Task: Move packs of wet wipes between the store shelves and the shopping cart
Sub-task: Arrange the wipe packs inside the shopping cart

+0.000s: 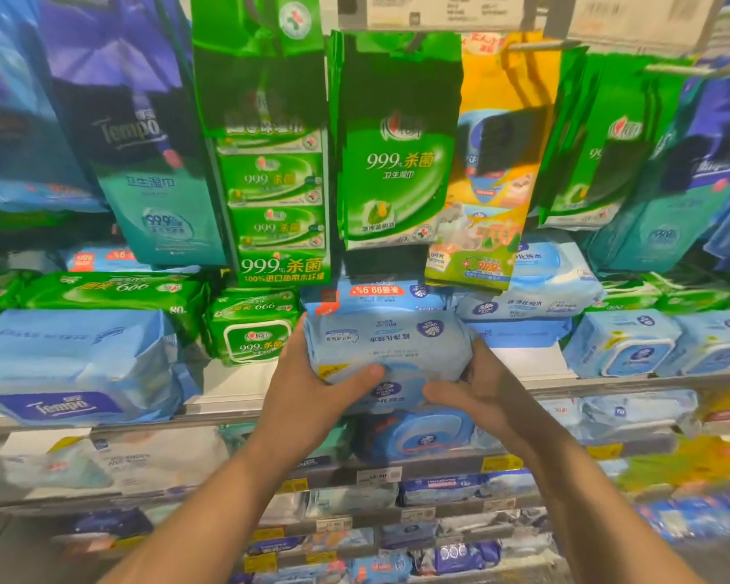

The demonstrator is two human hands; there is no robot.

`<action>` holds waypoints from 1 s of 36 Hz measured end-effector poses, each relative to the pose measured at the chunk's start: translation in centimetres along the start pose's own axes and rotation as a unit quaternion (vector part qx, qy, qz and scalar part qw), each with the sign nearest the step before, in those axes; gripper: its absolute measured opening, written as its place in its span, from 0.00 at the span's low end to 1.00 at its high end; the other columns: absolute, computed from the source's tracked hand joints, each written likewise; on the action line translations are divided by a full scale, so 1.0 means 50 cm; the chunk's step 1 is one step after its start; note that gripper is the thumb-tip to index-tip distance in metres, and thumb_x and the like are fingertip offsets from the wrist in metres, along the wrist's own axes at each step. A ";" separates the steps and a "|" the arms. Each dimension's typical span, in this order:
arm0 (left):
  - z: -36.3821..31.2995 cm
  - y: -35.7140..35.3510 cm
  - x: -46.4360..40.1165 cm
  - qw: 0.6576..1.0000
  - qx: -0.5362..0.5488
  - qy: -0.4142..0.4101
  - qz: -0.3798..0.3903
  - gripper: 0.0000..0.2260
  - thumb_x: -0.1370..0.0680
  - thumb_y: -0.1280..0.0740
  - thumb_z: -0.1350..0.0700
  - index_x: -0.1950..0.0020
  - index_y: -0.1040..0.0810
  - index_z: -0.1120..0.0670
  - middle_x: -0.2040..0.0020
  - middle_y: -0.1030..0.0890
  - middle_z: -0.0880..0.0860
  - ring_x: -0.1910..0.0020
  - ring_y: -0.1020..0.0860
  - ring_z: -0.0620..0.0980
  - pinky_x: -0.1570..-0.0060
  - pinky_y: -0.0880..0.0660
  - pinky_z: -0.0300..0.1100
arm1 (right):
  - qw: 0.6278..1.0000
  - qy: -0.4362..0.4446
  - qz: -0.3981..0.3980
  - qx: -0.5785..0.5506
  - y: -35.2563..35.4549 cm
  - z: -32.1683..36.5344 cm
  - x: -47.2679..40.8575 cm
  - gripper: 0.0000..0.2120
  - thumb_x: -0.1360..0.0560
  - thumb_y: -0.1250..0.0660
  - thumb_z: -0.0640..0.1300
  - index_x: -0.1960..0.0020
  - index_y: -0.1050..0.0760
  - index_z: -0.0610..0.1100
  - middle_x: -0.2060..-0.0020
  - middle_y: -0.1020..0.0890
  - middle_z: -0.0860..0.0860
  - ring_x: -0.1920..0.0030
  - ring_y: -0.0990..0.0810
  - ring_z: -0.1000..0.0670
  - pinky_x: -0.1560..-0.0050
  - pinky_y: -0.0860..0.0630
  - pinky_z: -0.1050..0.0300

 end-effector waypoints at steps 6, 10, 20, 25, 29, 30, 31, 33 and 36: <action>-0.001 0.009 -0.001 0.998 0.039 0.020 0.048 0.31 0.33 0.20 0.60 0.35 0.29 0.45 0.46 0.17 0.39 0.47 0.18 0.38 0.56 0.23 0.30 | 0.995 0.015 0.078 0.052 0.017 0.026 -0.024 0.36 0.31 0.23 0.28 0.28 0.31 0.47 0.39 0.16 0.52 0.37 0.18 0.51 0.43 0.20 0.58; 0.004 0.008 -0.006 0.996 0.054 0.023 0.068 0.36 0.35 0.19 0.62 0.32 0.31 0.47 0.42 0.17 0.43 0.43 0.18 0.42 0.50 0.20 0.37 | 0.993 0.028 0.098 0.065 0.017 0.026 -0.029 0.34 0.30 0.24 0.27 0.29 0.29 0.43 0.39 0.16 0.52 0.37 0.18 0.51 0.42 0.20 0.57; 0.035 0.006 -0.024 0.999 0.005 -0.006 0.041 0.39 0.37 0.16 0.58 0.31 0.31 0.48 0.38 0.21 0.49 0.37 0.21 0.46 0.41 0.21 0.50 | 0.993 0.059 0.063 0.084 0.012 0.020 -0.031 0.32 0.32 0.21 0.32 0.31 0.26 0.43 0.41 0.15 0.52 0.39 0.17 0.52 0.42 0.19 0.58; 0.040 0.001 -0.026 0.999 -0.015 -0.016 0.027 0.36 0.39 0.16 0.48 0.35 0.28 0.43 0.38 0.21 0.50 0.37 0.22 0.48 0.39 0.22 0.54 | 0.995 0.066 0.043 0.060 0.001 0.027 -0.018 0.29 0.33 0.23 0.26 0.35 0.23 0.42 0.45 0.13 0.54 0.45 0.15 0.54 0.50 0.19 0.63; 0.044 0.004 -0.025 1.000 -0.023 -0.007 0.018 0.39 0.41 0.16 0.43 0.34 0.28 0.45 0.38 0.22 0.52 0.37 0.22 0.49 0.41 0.22 0.55 | 0.996 0.075 0.016 0.047 -0.009 0.032 -0.005 0.27 0.33 0.24 0.25 0.40 0.22 0.45 0.52 0.13 0.59 0.50 0.15 0.60 0.54 0.21 0.67; 0.044 0.005 -0.023 1.000 -0.020 -0.001 0.012 0.40 0.42 0.16 0.41 0.34 0.28 0.45 0.38 0.22 0.52 0.37 0.22 0.49 0.41 0.22 0.55 | 0.996 0.075 0.009 0.045 -0.011 0.032 -0.001 0.26 0.33 0.24 0.25 0.41 0.22 0.45 0.54 0.13 0.62 0.53 0.15 0.62 0.56 0.21 0.69; 0.043 0.006 -0.020 1.000 -0.017 0.001 0.004 0.41 0.43 0.16 0.39 0.34 0.28 0.44 0.38 0.22 0.51 0.37 0.22 0.49 0.42 0.21 0.55 | 0.996 0.074 0.002 0.045 -0.013 0.033 0.002 0.25 0.33 0.24 0.25 0.42 0.22 0.45 0.56 0.13 0.63 0.55 0.15 0.64 0.58 0.22 0.70; 0.033 0.008 -0.011 1.000 -0.025 -0.001 -0.015 0.41 0.45 0.17 0.37 0.35 0.29 0.40 0.38 0.23 0.51 0.37 0.22 0.49 0.42 0.21 0.54 | 0.996 0.075 -0.011 0.049 -0.013 0.035 0.006 0.25 0.34 0.23 0.27 0.42 0.22 0.45 0.56 0.13 0.63 0.55 0.15 0.63 0.59 0.21 0.70; 0.021 0.007 0.006 0.999 0.022 0.001 -0.031 0.40 0.44 0.15 0.42 0.37 0.28 0.43 0.37 0.23 0.56 0.37 0.22 0.53 0.43 0.20 0.56 | 0.995 0.075 -0.031 0.053 -0.014 0.035 0.013 0.24 0.35 0.21 0.30 0.45 0.21 0.47 0.58 0.13 0.64 0.58 0.15 0.63 0.61 0.21 0.69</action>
Point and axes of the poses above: each hand's wrist, its own x-axis away from the middle knuckle, its own y-axis out of the back of the hand, z = x × y, the point moved 1 cm from there along -x, towards the middle knuckle
